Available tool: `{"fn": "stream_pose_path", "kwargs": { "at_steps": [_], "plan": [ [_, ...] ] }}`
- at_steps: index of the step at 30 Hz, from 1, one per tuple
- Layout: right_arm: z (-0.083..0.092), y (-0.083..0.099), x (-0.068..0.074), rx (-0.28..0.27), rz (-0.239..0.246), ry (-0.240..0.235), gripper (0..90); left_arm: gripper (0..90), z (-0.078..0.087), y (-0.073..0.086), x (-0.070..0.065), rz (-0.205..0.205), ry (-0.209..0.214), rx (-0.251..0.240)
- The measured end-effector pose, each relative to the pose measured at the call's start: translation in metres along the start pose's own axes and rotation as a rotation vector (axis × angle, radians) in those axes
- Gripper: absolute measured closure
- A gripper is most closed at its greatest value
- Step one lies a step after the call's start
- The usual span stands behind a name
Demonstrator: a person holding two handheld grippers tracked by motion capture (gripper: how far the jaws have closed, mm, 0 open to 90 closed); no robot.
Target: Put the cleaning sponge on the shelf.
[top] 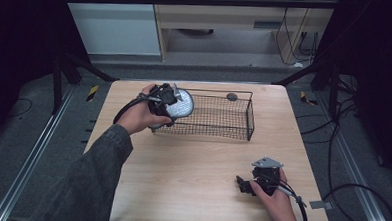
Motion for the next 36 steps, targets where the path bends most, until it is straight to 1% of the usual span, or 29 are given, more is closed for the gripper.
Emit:
{"fn": "stream_pose_path", "kwargs": {
  "at_steps": [1,4,5,7,8,9,12,13,14,18,19,20,22,30,31,36],
  "plan": [
    [0.0,0.0,0.0,0.0,0.0,0.0,0.4,10.3,0.0,0.0,0.0,0.0,0.0,0.0],
    [0.0,0.0,0.0,0.001,0.001,-0.001,0.4,10.3,-0.004,-0.002,0.001,-0.018,-0.016,-0.003],
    [0.0,0.0,0.0,0.001,0.0,-0.001,0.4,10.4,-0.006,-0.004,0.001,-0.034,-0.031,-0.003],
    [0.0,0.0,-0.001,-0.001,0.009,0.001,0.4,10.4,-0.007,-0.005,0.001,-0.042,-0.037,-0.001],
    [0.0,0.0,-0.001,-0.001,0.009,0.001,0.4,10.3,-0.009,-0.006,0.002,-0.055,-0.055,-0.01],
    [0.0,0.0,-0.001,-0.001,0.01,0.001,0.4,10.3,-0.009,-0.006,0.002,-0.066,-0.061,-0.008],
    [0.0,0.0,-0.001,-0.001,0.01,0.0,0.4,10.4,-0.01,-0.007,0.003,-0.07,-0.066,-0.013],
    [0.0,0.0,-0.001,-0.001,0.01,0.0,0.4,10.4,-0.011,-0.008,0.003,-0.075,-0.074,-0.017],
    [0.0,0.0,0.0,0.0,0.009,0.0,0.4,10.4,-0.012,-0.009,0.002,-0.091,-0.091,-0.02],
    [0.0,0.0,0.0,-0.001,0.009,0.0,0.4,10.3,-0.015,-0.01,0.001,-0.095,-0.096,-0.025],
    [0.0,-0.001,0.0,-0.005,0.001,-0.002,0.4,10.3,-0.015,-0.01,0.001,-0.096,-0.096,-0.025],
    [0.0,0.0,0.0,-0.001,0.009,0.0,0.3,10.2,-0.016,-0.011,0.001,-0.101,-0.1,-0.029],
    [0.0,0.0,0.0,-0.001,0.009,0.0,0.4,10.2,-0.018,-0.012,0.0,-0.114,-0.11,-0.033],
    [0.0,0.0,-0.001,-0.001,0.01,0.0,0.3,10.0,-0.024,-0.014,-0.001,-0.124,-0.117,-0.036],
    [0.0,0.0,-0.001,-0.002,0.01,0.001,0.4,9.9,-0.025,-0.015,-0.001,-0.12,-0.11,-0.037],
    [0.0,0.0,-0.001,-0.004,0.015,0.002,0.4,9.8,-0.031,-0.017,0.0,-0.113,-0.1,-0.043]
  ]
}}
Point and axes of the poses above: each handheld gripper's, and its own axes: z roughly backward along the jaws, y roughly out of its underside, x roughly to its left, the point moved 4 cm from there along -z, roughly forward along the jaws, and after that the axes turned 11 degrees about -y, right-handed, at the moved point
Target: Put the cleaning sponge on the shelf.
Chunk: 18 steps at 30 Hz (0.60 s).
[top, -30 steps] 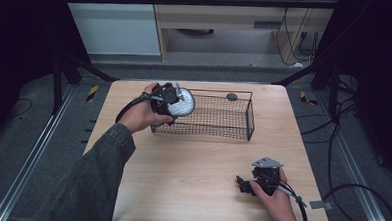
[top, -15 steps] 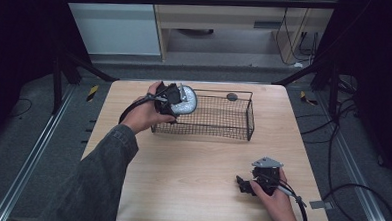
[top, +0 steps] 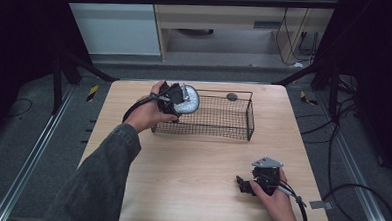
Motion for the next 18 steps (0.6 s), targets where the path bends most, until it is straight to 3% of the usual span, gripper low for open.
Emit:
{"fn": "stream_pose_path", "kwargs": {
  "at_steps": [18],
  "plan": [
    [0.0,0.0,0.0,-0.001,-0.004,0.0,0.4,9.5,-0.018,-0.008,0.001,-0.003,0.012,0.009]
  ]
}}
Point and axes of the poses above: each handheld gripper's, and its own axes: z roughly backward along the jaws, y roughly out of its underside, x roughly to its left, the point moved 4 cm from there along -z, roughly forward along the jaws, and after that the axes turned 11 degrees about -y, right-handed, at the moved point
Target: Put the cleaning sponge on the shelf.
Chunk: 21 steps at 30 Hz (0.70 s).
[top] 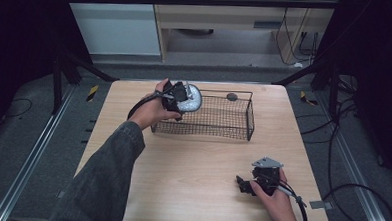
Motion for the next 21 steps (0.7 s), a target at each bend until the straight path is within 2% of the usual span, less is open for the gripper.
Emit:
{"fn": "stream_pose_path", "kwargs": {
  "at_steps": [10,14,16,21],
  "plan": [
    [0.0,0.0,0.0,-0.007,-0.005,0.0,0.4,9.2,-0.004,-0.003,-0.001,-0.004,0.017,0.004],
    [0.0,0.0,0.0,-0.007,-0.006,0.0,0.4,7.0,-0.007,-0.004,-0.001,0.026,0.038,-0.006],
    [0.0,0.0,0.0,-0.008,-0.005,-0.001,0.4,4.4,-0.009,-0.003,-0.002,0.055,0.074,-0.005],
    [0.0,0.0,0.001,-0.01,-0.008,-0.002,0.4,3.0,-0.01,-0.002,-0.001,0.063,0.075,0.007]
  ]
}}
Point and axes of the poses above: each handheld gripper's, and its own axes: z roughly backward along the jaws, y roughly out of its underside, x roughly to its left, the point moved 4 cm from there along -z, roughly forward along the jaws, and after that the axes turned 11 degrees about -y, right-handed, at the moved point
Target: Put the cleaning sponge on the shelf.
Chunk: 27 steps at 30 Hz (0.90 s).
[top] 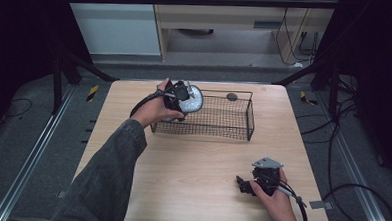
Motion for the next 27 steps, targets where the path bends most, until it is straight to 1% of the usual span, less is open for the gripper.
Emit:
{"fn": "stream_pose_path", "kwargs": {
  "at_steps": [2,3,5,6,10,11,13,17,20,21,25,26,27],
  "plan": [
    [0.0,0.0,0.0,0.0,0.0,0.001,0.4,3.0,0.0,0.0,0.0,0.006,0.006,-0.001],
    [0.0,0.0,0.0,0.001,-0.005,-0.003,0.4,3.0,0.0,0.0,0.0,0.004,0.0,-0.005],
    [0.001,0.0,0.001,0.001,-0.006,-0.003,0.4,2.9,0.0,-0.001,0.0,0.013,0.01,-0.004],
    [0.0,0.0,0.001,0.001,-0.005,-0.003,0.4,2.9,0.0,-0.001,0.001,0.015,0.006,-0.005],
    [0.001,0.0,0.001,0.001,-0.006,-0.003,0.4,2.9,0.002,-0.002,0.001,0.015,-0.001,-0.016],
    [0.001,0.0,0.0,0.001,-0.003,-0.003,0.4,2.9,0.003,-0.002,0.002,0.016,0.008,-0.012],
    [0.001,0.0,0.001,0.002,-0.004,-0.004,0.4,2.9,0.002,-0.002,0.002,0.014,0.004,-0.01],
    [0.001,0.0,0.001,0.002,-0.003,-0.004,0.4,2.8,-0.003,0.0,0.004,0.022,0.0,0.004],
    [0.0,0.0,0.0,0.002,0.0,-0.003,0.4,2.8,-0.005,0.0,0.004,0.031,0.006,0.007],
    [0.001,0.0,0.001,0.003,-0.005,-0.005,0.4,2.8,-0.006,-0.001,0.004,0.024,0.003,0.002],
    [0.0,0.0,0.0,-0.001,0.0,-0.005,0.4,2.7,-0.007,-0.004,0.003,0.031,0.015,0.003],
    [0.0,0.0,0.0,-0.001,0.003,-0.004,0.4,2.7,-0.008,-0.006,0.001,0.023,0.014,-0.002],
    [0.0,0.0,0.0,-0.001,0.003,-0.004,0.4,2.7,-0.008,-0.006,0.001,0.023,0.014,-0.002]
  ]
}}
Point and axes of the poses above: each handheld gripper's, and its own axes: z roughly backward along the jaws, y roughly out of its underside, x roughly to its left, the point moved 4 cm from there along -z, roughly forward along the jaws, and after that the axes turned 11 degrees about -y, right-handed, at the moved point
